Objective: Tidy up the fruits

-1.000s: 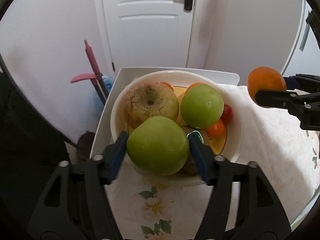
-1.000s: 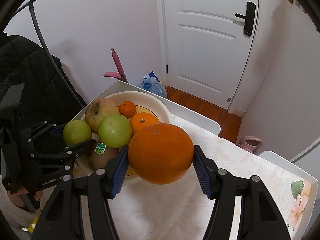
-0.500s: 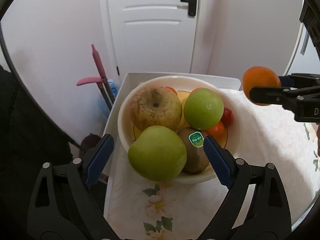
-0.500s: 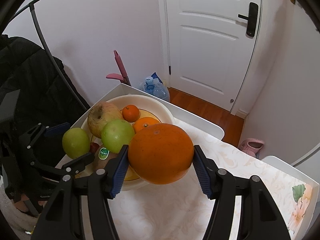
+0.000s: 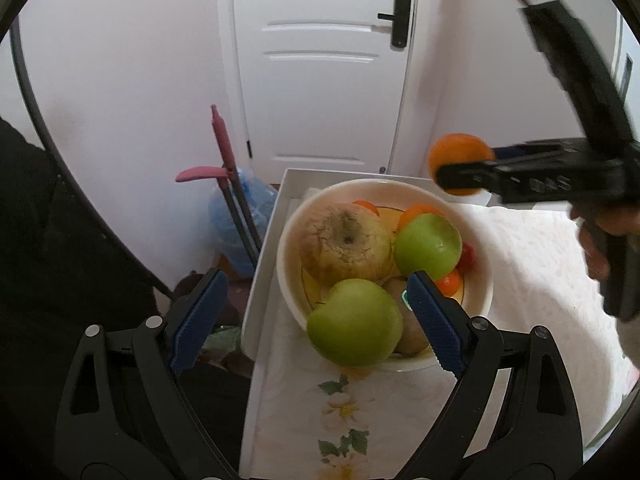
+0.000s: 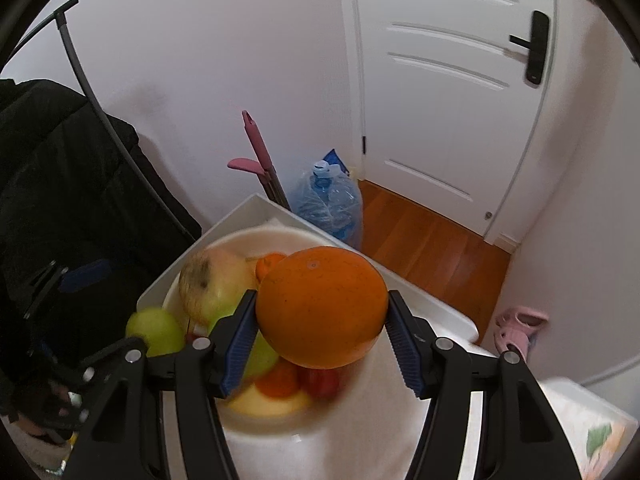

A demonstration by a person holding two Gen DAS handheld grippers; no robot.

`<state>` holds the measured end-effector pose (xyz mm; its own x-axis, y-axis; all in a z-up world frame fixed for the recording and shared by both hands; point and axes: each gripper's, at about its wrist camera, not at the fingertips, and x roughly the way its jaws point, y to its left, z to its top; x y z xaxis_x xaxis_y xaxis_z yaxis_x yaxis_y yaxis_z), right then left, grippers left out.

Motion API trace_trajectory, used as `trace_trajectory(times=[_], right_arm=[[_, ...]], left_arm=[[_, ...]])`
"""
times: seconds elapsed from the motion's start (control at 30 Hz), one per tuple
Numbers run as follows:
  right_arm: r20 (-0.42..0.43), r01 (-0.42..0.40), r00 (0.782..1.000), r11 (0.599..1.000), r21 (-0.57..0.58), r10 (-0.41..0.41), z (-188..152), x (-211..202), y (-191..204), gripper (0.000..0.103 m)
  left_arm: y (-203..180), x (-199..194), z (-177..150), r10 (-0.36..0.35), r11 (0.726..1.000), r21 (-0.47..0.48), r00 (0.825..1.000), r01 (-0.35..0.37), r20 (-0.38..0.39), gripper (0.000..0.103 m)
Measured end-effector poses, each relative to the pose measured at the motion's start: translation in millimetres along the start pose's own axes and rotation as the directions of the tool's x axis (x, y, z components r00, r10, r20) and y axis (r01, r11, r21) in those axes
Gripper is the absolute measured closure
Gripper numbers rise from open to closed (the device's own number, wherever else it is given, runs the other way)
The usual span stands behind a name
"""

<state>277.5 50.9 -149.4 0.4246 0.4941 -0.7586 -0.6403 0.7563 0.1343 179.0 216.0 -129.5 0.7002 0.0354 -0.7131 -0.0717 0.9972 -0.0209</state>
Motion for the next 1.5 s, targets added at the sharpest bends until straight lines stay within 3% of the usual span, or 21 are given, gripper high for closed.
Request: trace_trajectory(times=[0.23, 0.63, 0.67, 0.77, 0.8, 1.17, 1.5], right_arm=[[-0.047, -0.054, 0.997, 0.999, 0.009, 0.054, 20.4, 44.6, -3.1, 0.045], [-0.093, -0.086, 0.991, 0.993, 0.077, 0.094, 23.2, 73.9, -9.0, 0.044], [-0.081, -0.097, 0.991, 0.992, 0.084, 0.104, 23.7, 71.9, -9.9, 0.042], [-0.062, -0.096, 0.993, 0.99, 0.104, 0.103, 26.7, 68.2, -11.9, 0.021], [-0.059, -0.095, 0.993, 0.989, 0.112, 0.102, 27.3, 67.3, -12.6, 0.021], [-0.032, -0.023, 0.999, 0.987, 0.16, 0.028, 16.8, 27.1, -7.5, 0.021], [0.031, 0.066, 0.997, 0.973, 0.221, -0.074, -9.5, -72.7, 1.3, 0.021]], left_arm=[[6.2, 3.4, -1.4, 0.009, 1.0, 0.007, 1.0, -0.009, -0.016, 0.007], [11.9, 9.8, -0.8, 0.006, 1.0, 0.0, 1.0, -0.006, -0.028, 0.007], [12.3, 9.8, -0.8, 0.005, 1.0, 0.0, 1.0, -0.005, -0.029, 0.007], [11.7, 9.1, -1.1, 0.001, 1.0, 0.002, 0.999, -0.001, -0.032, 0.007], [11.4, 8.9, -0.8, 0.001, 1.0, 0.005, 0.999, -0.001, -0.033, 0.007], [4.3, -12.3, 8.4, -0.009, 0.998, 0.055, 1.0, 0.009, -0.007, 0.007], [-25.8, -68.0, 30.1, -0.035, 0.995, 0.099, 0.997, 0.028, 0.072, 0.007]])
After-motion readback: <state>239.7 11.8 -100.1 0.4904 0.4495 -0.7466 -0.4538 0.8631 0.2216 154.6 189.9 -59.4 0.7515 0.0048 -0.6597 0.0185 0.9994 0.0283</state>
